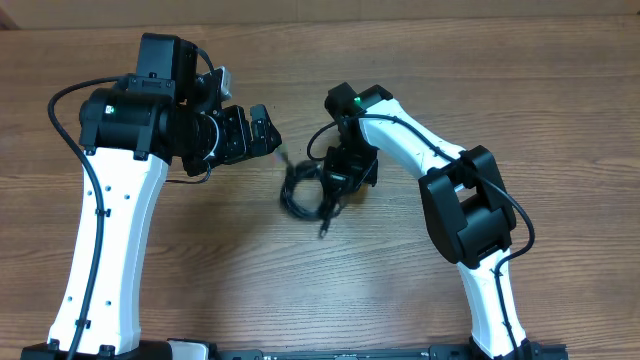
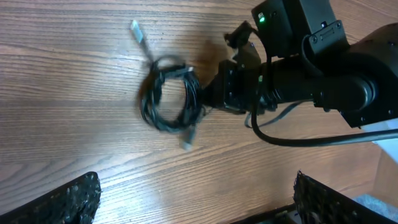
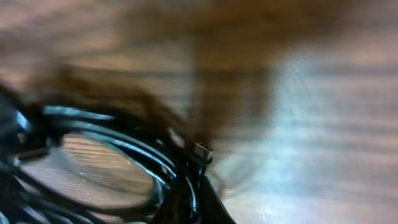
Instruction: Untangle cables
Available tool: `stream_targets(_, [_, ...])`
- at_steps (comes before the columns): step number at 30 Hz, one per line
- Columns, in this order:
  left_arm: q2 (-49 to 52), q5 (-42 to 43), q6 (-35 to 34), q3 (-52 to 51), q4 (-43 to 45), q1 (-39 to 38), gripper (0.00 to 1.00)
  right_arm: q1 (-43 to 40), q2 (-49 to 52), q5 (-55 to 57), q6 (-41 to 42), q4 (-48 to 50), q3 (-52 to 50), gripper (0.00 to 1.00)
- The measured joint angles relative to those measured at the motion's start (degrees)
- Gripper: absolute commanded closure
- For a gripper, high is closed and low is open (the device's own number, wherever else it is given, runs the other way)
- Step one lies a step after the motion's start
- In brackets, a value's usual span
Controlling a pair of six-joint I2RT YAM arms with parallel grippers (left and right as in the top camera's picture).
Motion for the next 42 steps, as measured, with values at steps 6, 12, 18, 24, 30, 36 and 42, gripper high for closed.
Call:
stream_targets(6, [0.00,-0.02,0.00,0.00,0.02,0.00,0.01,-0.11,0.15,2.14,-8.09,-3.48,4.42,0.95])
stream_targets(12, [0.00,-0.02,0.00,0.00,0.02,0.00,0.00,-0.17,0.17,3.06,-13.14,-6.75,14.05,0.64])
stream_targets(18, [0.00,0.00,0.00,0.00,0.02,0.00,0.00,-0.17,0.17,3.21,-14.14,-8.11,14.75,0.72])
stream_targets(24, [0.00,0.00,0.00,0.00,0.02,0.00,0.00,0.02,0.17,3.21,-8.52,-11.96,14.64,0.79])
stream_targets(30, [0.00,-0.02,0.00,0.00,0.02,0.00,0.00,1.95,0.17,3.19,-4.04,-10.05,11.69,0.75])
stream_targets(36, [0.00,0.00,0.00,0.00,0.00,0.00,0.00,5.46,0.17,3.23,-2.95,-5.29,8.22,0.73])
stream_targets(42, [0.00,0.00,0.00,0.00,0.02,0.00,0.00,6.75,0.17,8.72,-2.47,-4.22,6.78,0.88])
